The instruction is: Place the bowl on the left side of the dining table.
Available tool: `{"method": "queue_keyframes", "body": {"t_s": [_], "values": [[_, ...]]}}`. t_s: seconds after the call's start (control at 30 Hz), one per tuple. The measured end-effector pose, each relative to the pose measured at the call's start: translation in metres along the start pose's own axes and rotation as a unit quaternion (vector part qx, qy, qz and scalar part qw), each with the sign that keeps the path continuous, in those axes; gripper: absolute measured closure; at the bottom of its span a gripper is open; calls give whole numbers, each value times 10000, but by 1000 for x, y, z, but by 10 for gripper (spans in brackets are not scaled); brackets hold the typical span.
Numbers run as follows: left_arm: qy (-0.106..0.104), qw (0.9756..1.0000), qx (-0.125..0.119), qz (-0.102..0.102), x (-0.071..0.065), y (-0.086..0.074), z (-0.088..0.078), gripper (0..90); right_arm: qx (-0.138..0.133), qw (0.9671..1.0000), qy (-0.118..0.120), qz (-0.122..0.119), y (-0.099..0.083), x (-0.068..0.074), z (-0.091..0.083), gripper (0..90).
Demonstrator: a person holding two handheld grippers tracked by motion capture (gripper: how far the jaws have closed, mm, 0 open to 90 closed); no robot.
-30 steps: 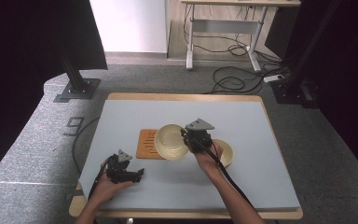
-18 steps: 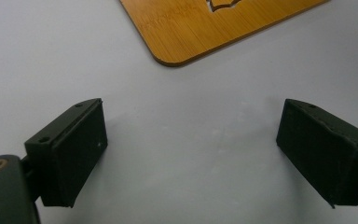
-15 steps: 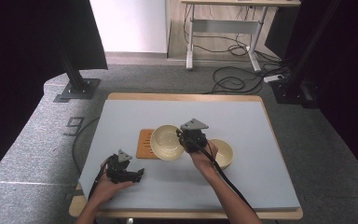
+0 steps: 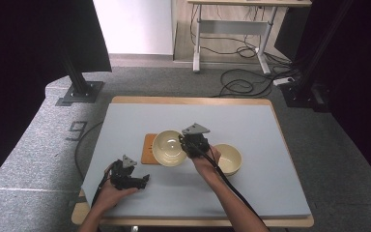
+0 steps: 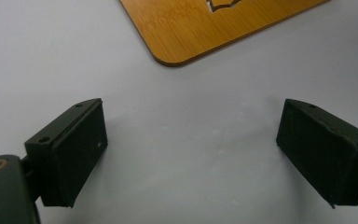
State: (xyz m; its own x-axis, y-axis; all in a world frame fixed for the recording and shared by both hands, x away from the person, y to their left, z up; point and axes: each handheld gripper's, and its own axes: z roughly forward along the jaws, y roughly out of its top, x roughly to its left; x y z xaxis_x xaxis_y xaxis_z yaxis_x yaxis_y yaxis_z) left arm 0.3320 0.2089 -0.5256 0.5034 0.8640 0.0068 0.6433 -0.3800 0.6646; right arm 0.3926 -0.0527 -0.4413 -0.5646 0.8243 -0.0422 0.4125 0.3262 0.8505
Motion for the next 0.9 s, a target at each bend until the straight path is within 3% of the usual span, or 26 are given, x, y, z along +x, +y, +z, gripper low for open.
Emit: {"method": "queue_keyframes", "body": {"t_s": [0.9], "values": [[2, 10000, 0, 1, 0, 0, 0, 86, 173, 9998, 80, 60, -5, 8, 25, 826]]}}
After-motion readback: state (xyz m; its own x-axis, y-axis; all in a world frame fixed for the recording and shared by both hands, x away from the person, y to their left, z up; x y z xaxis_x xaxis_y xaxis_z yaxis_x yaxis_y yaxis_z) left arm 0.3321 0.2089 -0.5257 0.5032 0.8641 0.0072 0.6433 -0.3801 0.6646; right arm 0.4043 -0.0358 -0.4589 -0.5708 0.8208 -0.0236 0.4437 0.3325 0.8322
